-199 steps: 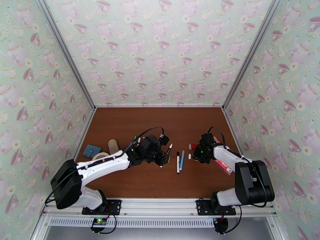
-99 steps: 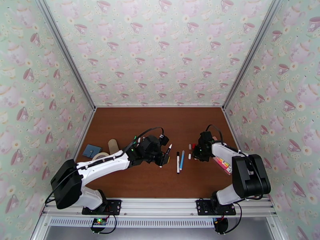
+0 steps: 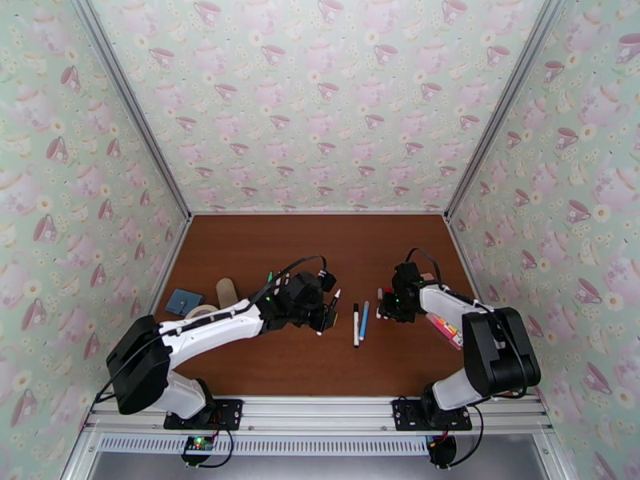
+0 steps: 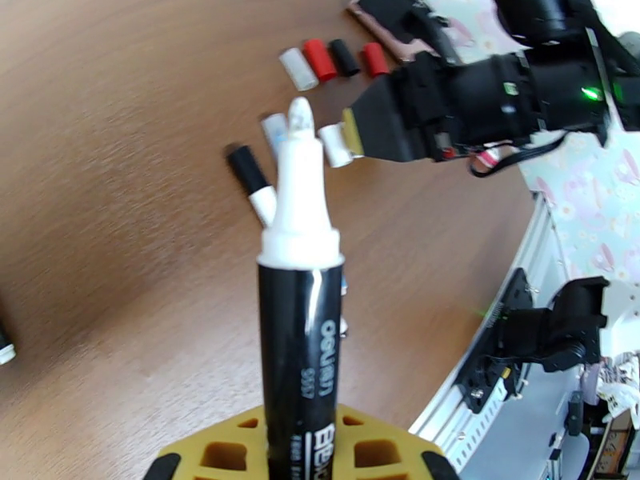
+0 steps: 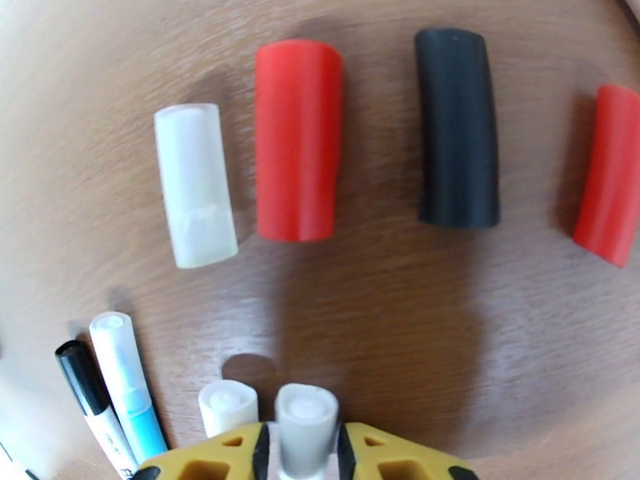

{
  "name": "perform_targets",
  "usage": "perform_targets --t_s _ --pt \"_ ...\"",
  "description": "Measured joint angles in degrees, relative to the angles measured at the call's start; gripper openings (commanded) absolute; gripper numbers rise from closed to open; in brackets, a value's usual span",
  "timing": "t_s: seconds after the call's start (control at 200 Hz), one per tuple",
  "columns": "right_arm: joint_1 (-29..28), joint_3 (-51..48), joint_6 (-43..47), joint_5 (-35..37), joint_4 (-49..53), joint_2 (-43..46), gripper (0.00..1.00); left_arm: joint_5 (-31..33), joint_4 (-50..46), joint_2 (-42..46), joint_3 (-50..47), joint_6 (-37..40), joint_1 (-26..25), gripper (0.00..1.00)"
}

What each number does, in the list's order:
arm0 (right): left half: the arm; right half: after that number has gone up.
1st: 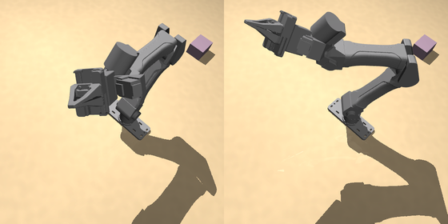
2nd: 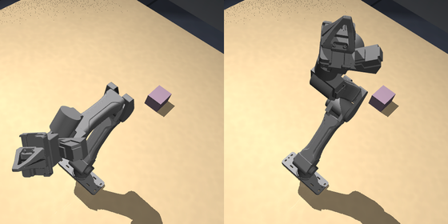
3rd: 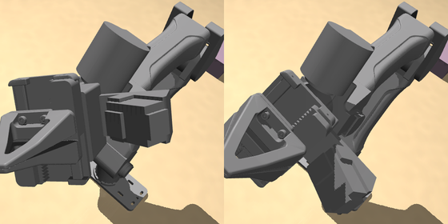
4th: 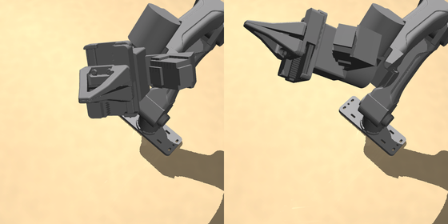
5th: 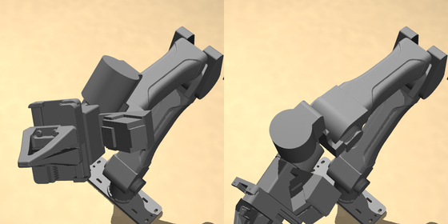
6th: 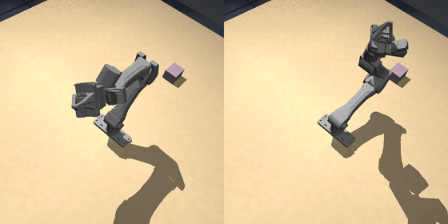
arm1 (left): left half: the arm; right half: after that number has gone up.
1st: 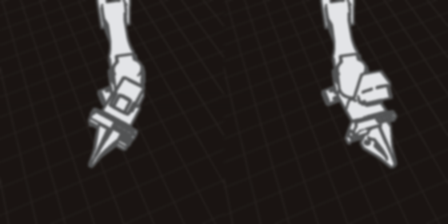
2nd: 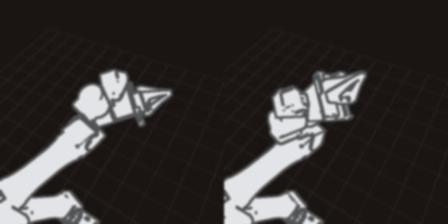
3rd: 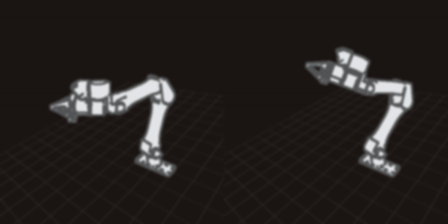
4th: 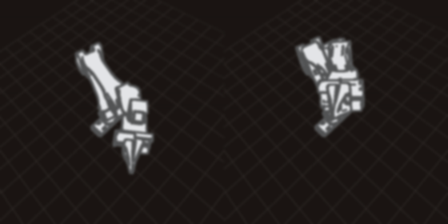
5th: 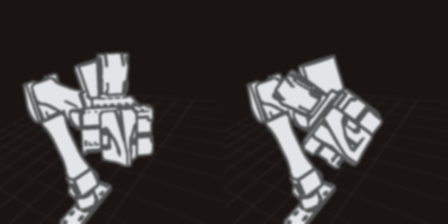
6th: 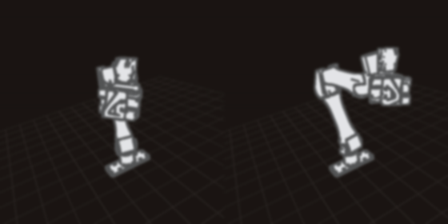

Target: Open the pen caps

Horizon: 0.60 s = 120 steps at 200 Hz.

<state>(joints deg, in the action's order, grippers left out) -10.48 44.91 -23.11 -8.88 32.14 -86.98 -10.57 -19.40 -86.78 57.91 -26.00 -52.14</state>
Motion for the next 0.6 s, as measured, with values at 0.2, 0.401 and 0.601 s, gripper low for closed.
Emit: perform_targets --t_s 0.2,0.401,0.601 --pt "-0.79 0.0 -0.24 1.73 0.74 5.27 0.33 6.25 -3.67 -1.75 2.69 -1.53 0.0 0.02" --pt "-1.49 -1.33 -1.25 -1.11 -1.05 13.25 0.42 13.6 -7.78 -6.05 7.63 -2.78 0.07 0.02" --pt "-1.97 -5.33 -3.19 -10.01 -6.84 19.87 0.54 19.04 -12.02 -12.44 12.55 -4.07 0.83 0.03"
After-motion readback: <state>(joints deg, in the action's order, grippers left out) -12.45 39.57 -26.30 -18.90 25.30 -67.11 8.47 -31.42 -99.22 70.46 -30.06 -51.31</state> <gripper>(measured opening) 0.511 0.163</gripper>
